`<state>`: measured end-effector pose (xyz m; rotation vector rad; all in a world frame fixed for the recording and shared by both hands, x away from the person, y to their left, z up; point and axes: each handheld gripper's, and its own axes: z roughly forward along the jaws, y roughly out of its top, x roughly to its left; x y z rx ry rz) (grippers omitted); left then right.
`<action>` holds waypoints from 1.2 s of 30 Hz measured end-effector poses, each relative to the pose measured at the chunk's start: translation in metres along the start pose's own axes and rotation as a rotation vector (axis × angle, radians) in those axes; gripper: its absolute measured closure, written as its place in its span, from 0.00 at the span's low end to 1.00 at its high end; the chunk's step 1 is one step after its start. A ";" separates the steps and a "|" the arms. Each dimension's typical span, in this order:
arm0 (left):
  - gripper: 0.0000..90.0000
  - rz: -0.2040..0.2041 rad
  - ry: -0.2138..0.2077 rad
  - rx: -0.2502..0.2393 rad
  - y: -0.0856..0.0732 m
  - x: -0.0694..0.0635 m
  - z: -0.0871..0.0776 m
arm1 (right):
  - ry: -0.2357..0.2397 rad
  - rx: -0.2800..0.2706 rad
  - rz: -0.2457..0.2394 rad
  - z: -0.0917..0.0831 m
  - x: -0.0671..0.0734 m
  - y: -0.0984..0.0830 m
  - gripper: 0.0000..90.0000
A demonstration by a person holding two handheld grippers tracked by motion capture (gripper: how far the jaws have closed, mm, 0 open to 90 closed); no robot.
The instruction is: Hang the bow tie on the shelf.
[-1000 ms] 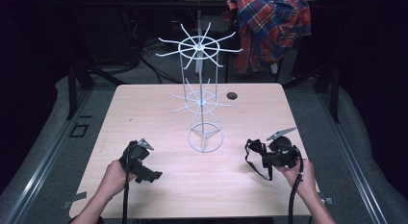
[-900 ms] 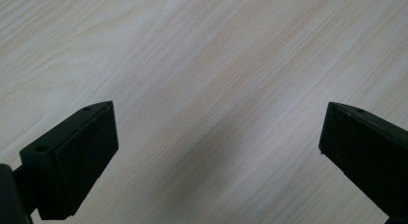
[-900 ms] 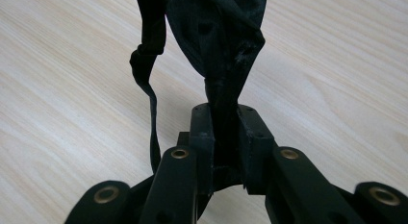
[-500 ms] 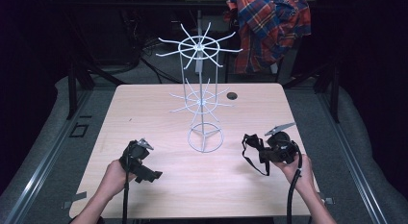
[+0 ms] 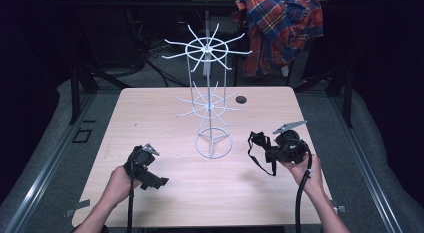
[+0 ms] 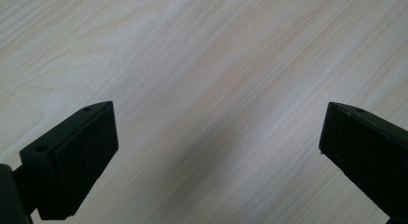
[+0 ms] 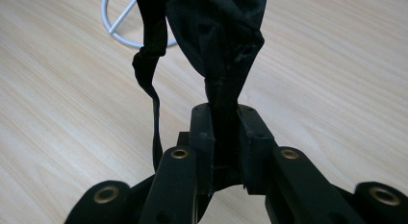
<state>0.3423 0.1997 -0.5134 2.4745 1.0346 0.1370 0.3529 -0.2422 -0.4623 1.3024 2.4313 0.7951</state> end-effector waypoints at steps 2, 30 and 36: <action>0.00 -0.001 -0.002 0.001 0.000 0.000 0.000 | 0.008 -0.014 0.002 -0.001 0.000 0.003 0.87; 0.00 0.009 -0.005 0.011 0.001 0.000 0.002 | 0.034 -0.149 0.030 -0.017 -0.005 0.034 0.87; 0.00 0.015 -0.002 0.012 0.004 -0.002 0.003 | 0.044 -0.168 0.016 -0.019 -0.002 0.041 0.87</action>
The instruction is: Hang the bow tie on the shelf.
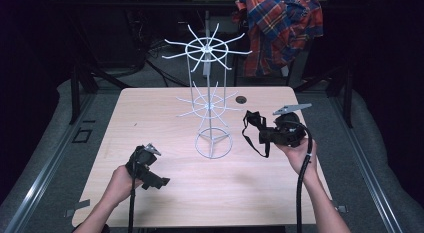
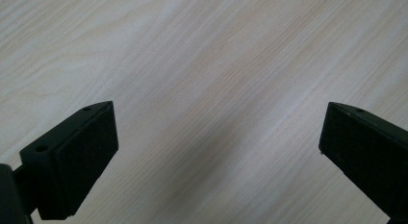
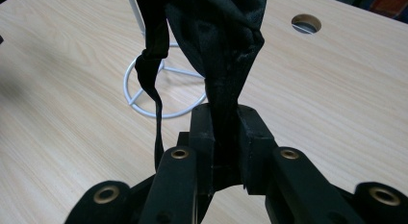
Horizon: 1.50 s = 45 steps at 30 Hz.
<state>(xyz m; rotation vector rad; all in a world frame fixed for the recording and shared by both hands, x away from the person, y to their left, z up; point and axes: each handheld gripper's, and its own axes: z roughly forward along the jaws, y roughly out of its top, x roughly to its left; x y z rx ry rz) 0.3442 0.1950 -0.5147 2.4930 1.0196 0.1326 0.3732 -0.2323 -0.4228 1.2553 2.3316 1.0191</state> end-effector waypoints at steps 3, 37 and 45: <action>0.00 -0.004 -0.006 0.001 0.000 0.001 0.000 | -0.003 -0.002 -0.013 -0.001 0.001 0.001 0.87; 0.00 0.009 -0.014 0.014 -0.001 0.000 0.002 | -0.004 -0.023 0.039 0.006 -0.008 0.021 0.87; 0.00 0.010 -0.015 0.014 -0.001 0.000 0.002 | 0.017 -0.020 0.035 0.009 -0.006 0.023 0.87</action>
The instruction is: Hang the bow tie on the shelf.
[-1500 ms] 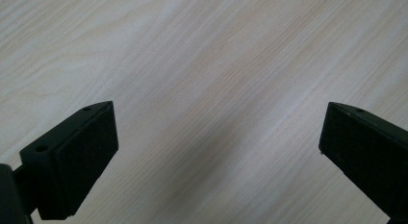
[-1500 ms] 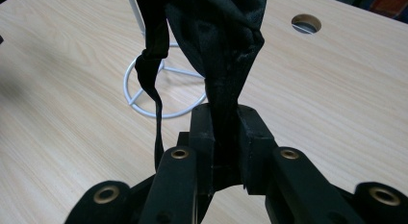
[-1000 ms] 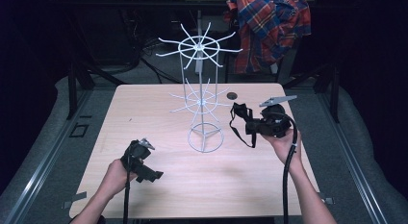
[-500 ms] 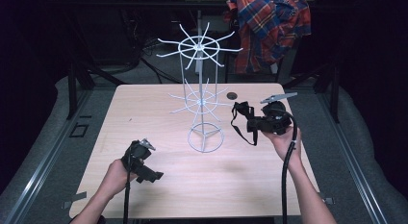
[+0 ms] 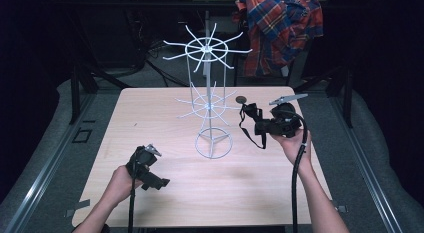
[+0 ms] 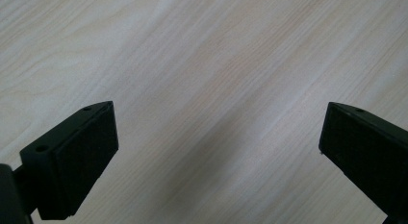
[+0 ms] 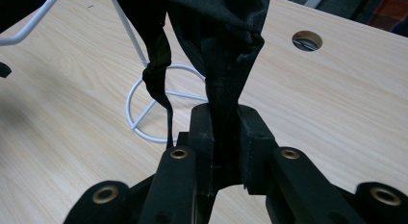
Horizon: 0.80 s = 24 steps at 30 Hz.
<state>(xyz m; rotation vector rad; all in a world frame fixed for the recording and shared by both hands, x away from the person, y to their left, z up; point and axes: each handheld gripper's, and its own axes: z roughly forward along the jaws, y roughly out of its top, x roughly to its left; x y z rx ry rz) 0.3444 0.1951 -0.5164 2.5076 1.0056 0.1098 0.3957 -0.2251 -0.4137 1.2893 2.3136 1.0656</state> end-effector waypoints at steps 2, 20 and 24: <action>0.00 0.000 0.001 -0.001 0.000 0.000 0.000 | 0.005 -0.003 0.004 0.001 -0.001 0.000 0.87; 0.00 0.002 -0.004 0.001 0.001 -0.001 0.001 | 0.048 0.036 -0.002 0.016 0.002 0.006 0.87; 0.00 0.000 -0.003 0.001 0.000 -0.001 0.001 | 0.061 0.050 -0.018 0.020 0.006 0.006 0.87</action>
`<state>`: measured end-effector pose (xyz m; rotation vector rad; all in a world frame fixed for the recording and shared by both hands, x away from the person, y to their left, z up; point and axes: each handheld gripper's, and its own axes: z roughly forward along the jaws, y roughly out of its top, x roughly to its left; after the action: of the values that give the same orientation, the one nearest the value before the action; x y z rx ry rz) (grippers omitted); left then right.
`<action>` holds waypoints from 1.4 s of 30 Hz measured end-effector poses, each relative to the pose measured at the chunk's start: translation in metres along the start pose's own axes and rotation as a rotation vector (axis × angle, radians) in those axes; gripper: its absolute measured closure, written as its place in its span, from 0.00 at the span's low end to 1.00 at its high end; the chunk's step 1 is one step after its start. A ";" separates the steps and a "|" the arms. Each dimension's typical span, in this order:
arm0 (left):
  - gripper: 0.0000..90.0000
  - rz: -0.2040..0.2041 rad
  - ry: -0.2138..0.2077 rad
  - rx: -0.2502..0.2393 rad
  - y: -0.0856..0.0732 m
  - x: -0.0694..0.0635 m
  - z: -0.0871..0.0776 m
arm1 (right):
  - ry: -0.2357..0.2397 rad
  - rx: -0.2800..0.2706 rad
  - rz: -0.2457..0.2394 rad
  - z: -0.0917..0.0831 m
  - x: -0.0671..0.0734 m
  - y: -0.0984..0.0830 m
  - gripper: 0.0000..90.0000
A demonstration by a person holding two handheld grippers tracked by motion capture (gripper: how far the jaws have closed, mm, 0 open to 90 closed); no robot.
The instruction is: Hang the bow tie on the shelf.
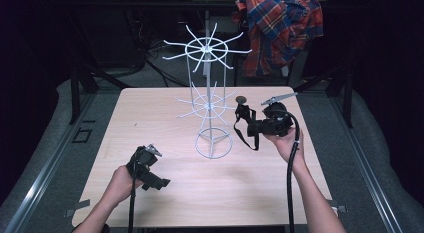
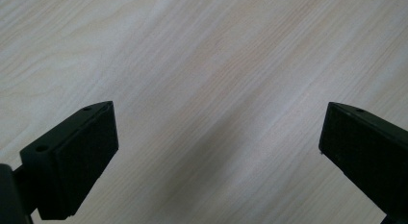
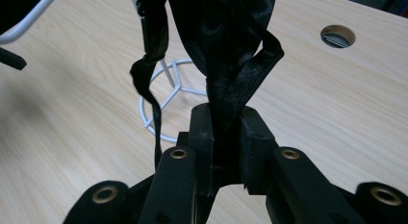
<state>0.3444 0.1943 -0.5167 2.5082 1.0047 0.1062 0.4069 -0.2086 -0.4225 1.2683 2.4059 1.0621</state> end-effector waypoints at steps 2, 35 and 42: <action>0.00 0.000 -0.001 -0.001 0.000 0.000 0.000 | 0.017 0.004 -0.011 0.003 0.004 0.001 0.87; 0.00 -0.003 0.008 0.000 -0.002 -0.001 -0.002 | 0.040 0.047 -0.068 0.036 0.030 -0.002 0.86; 0.00 -0.009 0.010 0.010 -0.005 0.001 -0.001 | 0.050 0.025 -0.044 0.040 0.031 -0.001 0.86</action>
<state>0.3415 0.1983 -0.5176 2.5143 1.0223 0.1122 0.4072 -0.1644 -0.4477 1.2044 2.4795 1.0674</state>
